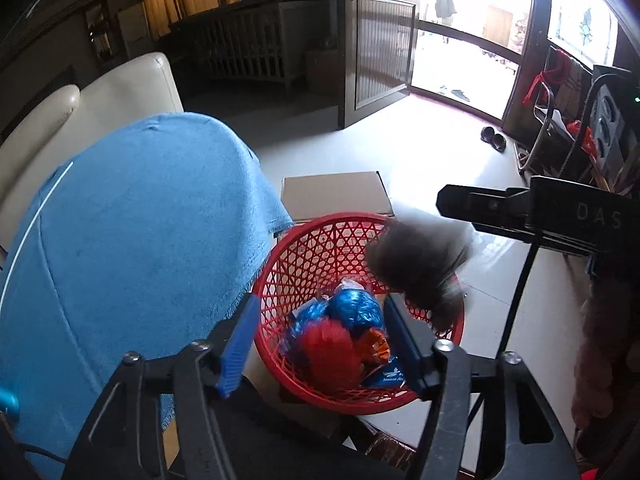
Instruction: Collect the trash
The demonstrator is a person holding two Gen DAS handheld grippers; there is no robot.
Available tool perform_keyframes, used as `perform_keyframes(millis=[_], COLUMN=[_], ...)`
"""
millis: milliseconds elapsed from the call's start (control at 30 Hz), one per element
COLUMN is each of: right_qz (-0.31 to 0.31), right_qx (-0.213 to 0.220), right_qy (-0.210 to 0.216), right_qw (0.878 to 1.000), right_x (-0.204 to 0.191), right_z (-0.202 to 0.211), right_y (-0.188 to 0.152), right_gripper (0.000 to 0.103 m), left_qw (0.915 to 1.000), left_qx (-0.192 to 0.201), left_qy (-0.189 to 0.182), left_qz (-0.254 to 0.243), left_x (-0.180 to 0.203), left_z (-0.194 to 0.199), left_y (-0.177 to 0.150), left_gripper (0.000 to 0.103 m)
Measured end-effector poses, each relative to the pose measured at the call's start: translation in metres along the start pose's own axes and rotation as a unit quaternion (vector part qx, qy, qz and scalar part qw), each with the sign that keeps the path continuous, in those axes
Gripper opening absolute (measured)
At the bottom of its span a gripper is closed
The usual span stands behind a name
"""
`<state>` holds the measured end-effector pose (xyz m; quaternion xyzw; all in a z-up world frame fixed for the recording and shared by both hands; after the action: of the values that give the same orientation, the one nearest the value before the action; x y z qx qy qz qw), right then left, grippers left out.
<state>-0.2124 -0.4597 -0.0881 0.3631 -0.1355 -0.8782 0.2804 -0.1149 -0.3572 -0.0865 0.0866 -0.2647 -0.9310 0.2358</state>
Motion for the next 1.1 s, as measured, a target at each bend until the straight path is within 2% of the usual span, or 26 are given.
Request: perform_keyframes(millis=[133, 267, 367, 567, 600, 633, 667, 800, 933, 1100], right_qz=[0.0, 0.018, 0.054, 0.131, 0.142, 0.158, 0.168, 0.206, 0.236, 0.265], right_qx=[0.008, 0.024, 0.039, 0.051, 0.052, 0.053, 0.052, 0.048, 0.047, 0.039], right_qy=[-0.002, -0.002, -0.013, -0.016, -0.013, -0.01, -0.008, 0.005, 0.017, 0.023], right_qw=[1.0, 1.0, 0.998, 0.99, 0.988, 0.986, 0.984, 0.977, 0.97, 0.963], right_x=[0.001, -0.009, -0.026, -0.076, -0.084, -0.096, -0.104, -0.137, -0.172, -0.212], right_z=[0.001, 0.01, 0.016, 0.025, 0.026, 0.027, 0.028, 0.03, 0.032, 0.024], right_y=[-0.001, 0.0, -0.002, -0.016, -0.018, -0.022, -0.026, -0.037, -0.044, -0.053], right_gripper=[0.064, 0.064, 0.064, 0.064, 0.064, 0.064, 0.064, 0.064, 0.064, 0.064], left_qw=[0.9988, 0.9931, 0.9837, 0.965, 0.9619, 0.959, 0.9557, 0.9452, 0.9396, 0.928], left_qx=[0.018, 0.044, 0.07, 0.107, 0.112, 0.117, 0.124, 0.141, 0.146, 0.153], left_qy=[0.042, 0.107, 0.165, 0.238, 0.247, 0.255, 0.262, 0.286, 0.294, 0.308], left_qz=[-0.017, -0.02, -0.012, 0.025, 0.032, 0.04, 0.049, 0.07, 0.098, 0.143], left_x=[0.0, -0.017, -0.032, -0.072, -0.077, -0.084, -0.09, -0.106, -0.126, -0.157], left_z=[0.009, 0.032, 0.057, 0.108, 0.115, 0.123, 0.13, 0.153, 0.17, 0.187], left_y=[-0.002, -0.007, -0.009, -0.015, -0.017, -0.02, -0.024, -0.038, -0.051, -0.068], left_gripper=[0.069, 0.07, 0.07, 0.072, 0.077, 0.088, 0.091, 0.092, 0.092, 0.092])
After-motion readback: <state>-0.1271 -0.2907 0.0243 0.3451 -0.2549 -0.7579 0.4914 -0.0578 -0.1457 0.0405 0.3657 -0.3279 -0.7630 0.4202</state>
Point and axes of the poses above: each gripper's, at about its wrist camera, not at the fingertips, and z roughly against the way its jaws point, x to its right, y to its top, the point moved 1 cm from there along -z, roughly the way its jaws point, and after that the axes turned 4 degrees about -x, right-handed, at the moved point
